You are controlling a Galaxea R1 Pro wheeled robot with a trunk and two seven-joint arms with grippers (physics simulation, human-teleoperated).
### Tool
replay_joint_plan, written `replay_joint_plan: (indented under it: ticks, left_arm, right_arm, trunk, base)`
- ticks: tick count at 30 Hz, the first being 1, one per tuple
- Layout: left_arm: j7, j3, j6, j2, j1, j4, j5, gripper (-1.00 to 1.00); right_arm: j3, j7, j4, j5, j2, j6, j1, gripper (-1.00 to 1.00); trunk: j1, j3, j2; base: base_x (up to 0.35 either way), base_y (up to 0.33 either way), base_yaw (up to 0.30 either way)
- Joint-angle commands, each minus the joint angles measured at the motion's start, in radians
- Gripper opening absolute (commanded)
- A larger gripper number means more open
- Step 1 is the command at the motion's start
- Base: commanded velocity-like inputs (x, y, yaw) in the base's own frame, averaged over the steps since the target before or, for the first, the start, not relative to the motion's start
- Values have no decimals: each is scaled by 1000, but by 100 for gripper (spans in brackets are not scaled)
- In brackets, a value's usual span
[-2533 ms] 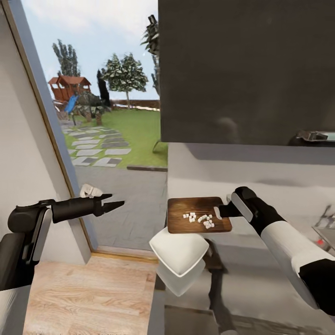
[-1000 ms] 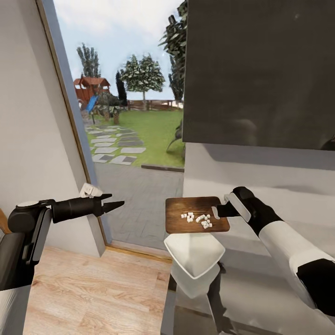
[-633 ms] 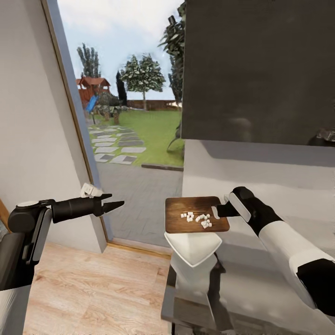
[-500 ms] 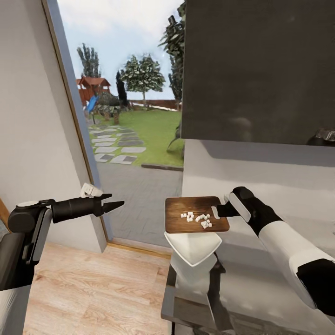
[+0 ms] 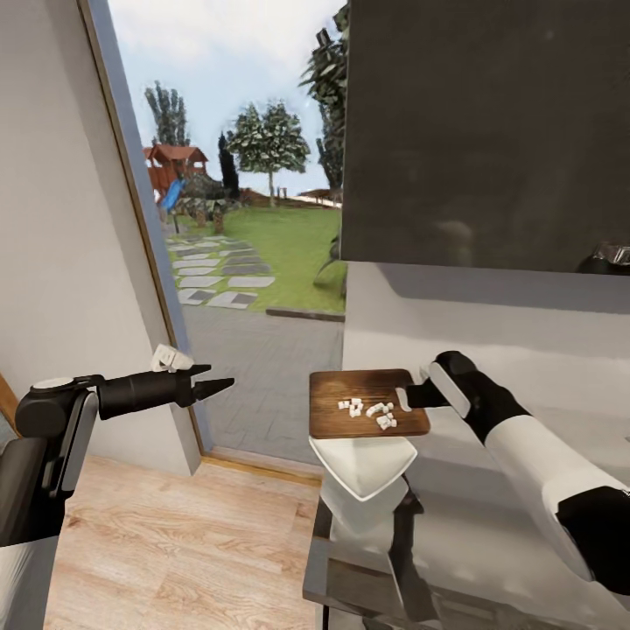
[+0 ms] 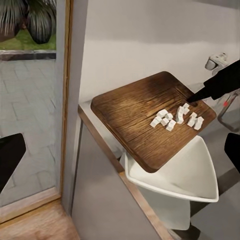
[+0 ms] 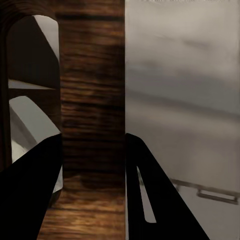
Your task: In the kitchen, take the Vidalia onion out of the sink, dice it on the chopping board with the paring knife, put the diced onion into the bowl on the countertop, then place both the paring knife and the chopping board into the sink.
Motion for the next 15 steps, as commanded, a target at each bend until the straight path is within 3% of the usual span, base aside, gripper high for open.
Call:
replay_joint_plan:
  ticks: [1, 10, 15]
  left_arm:
    - [-3, 1, 9, 0, -1, 0, 1, 100]
    - [-3, 1, 9, 0, -1, 0, 1, 100]
    - [-3, 1, 9, 0, -1, 0, 1, 100]
  right_arm:
    - [6, -10, -1, -11, 3, 2, -1, -100]
    - [6, -10, -1, -11, 19, -8, -1, -100]
    - [7, -10, 0, -11, 23, -65, -1, -100]
  trunk:
    - [1, -2, -2]
    - [1, -2, -2]
    - [1, -2, -2]
  base:
    - [0, 0, 0]
    - [0, 0, 0]
    - [0, 0, 0]
